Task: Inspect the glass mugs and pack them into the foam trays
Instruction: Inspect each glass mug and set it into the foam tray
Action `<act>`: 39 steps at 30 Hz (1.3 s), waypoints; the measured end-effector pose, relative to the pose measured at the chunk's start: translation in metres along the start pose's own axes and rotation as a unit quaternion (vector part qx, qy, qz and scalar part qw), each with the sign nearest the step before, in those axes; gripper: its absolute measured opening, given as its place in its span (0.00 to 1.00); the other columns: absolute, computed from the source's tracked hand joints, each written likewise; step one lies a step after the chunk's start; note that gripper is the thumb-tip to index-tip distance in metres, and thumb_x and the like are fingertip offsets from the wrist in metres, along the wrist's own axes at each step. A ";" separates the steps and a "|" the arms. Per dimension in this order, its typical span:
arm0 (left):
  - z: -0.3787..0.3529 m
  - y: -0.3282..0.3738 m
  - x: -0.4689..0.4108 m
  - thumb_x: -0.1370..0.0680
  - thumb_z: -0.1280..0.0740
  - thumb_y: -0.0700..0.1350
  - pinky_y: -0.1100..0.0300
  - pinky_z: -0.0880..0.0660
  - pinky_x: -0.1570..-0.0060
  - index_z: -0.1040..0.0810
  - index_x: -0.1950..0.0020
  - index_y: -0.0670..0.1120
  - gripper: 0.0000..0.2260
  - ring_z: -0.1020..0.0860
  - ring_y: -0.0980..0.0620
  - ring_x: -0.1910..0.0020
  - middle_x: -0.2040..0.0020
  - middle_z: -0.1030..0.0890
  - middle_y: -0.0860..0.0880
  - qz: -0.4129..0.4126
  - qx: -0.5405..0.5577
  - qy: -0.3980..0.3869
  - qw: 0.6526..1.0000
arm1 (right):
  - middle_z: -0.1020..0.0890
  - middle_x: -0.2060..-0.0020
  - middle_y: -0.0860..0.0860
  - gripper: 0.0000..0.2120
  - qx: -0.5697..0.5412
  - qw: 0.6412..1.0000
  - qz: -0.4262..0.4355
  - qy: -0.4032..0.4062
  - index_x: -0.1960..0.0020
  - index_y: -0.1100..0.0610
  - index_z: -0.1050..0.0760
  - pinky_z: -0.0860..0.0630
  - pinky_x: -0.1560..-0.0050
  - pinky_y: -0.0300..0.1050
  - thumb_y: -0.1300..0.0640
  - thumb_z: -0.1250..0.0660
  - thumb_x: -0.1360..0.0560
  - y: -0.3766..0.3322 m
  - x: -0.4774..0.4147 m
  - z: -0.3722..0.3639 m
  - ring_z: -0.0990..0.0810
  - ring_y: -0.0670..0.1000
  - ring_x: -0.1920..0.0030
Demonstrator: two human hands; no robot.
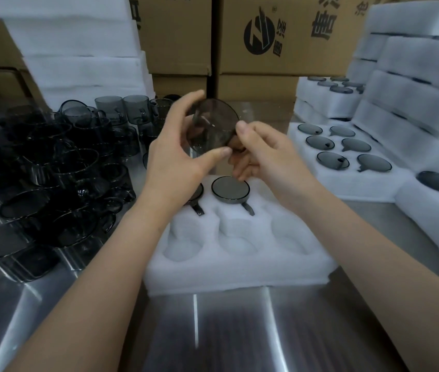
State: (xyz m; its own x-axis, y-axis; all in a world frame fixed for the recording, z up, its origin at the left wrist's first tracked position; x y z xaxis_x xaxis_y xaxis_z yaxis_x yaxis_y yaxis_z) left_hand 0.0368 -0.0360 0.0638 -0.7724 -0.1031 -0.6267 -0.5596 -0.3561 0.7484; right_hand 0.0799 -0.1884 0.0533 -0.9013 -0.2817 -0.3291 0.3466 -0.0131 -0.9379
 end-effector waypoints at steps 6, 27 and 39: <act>-0.002 0.001 0.000 0.29 0.23 0.41 0.58 0.27 0.36 0.29 0.31 0.45 0.28 0.23 0.58 0.39 0.39 0.21 0.52 -0.003 0.024 -0.033 0.999 | 0.25 0.71 0.50 0.16 -0.042 0.999 -0.007 -0.022 0.67 0.49 0.24 0.28 0.70 0.39 0.44 0.36 0.24 0.002 -0.001 0.000 0.27 0.48 0.72; -0.004 -0.005 -0.002 0.17 0.42 0.44 0.57 0.20 0.52 0.25 0.38 0.43 0.11 0.17 0.46 0.47 0.46 0.18 0.45 0.093 0.180 -0.040 0.978 | 0.24 0.70 0.49 0.12 -0.166 0.980 0.055 -0.092 0.55 0.55 0.17 0.26 0.64 0.40 0.59 0.39 0.22 -0.011 0.003 -0.007 0.26 0.48 0.70; -0.009 0.006 0.004 0.22 0.33 0.42 0.58 0.25 0.39 0.31 0.33 0.46 0.18 0.21 0.57 0.42 0.43 0.21 0.52 -0.002 0.054 -0.092 0.994 | 0.30 0.77 0.47 0.27 -0.209 0.970 -0.114 -0.049 0.76 0.52 0.27 0.33 0.65 0.42 0.42 0.41 0.21 0.005 -0.002 -0.003 0.32 0.49 0.75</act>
State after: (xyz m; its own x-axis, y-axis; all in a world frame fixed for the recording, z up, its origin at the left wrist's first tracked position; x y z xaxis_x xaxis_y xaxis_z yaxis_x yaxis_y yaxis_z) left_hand 0.0332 -0.0472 0.0642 -0.8061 0.0742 -0.5872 -0.5847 -0.2529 0.7708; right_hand 0.0822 -0.1855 0.0493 -0.9056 -0.4079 -0.1162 -0.0122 0.2988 -0.9542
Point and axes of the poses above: each hand's wrist, its own x-axis away from the middle knuckle, its own z-axis out of the back of the hand, y = z × x, the point moved 5 cm from there along -x, towards the middle knuckle
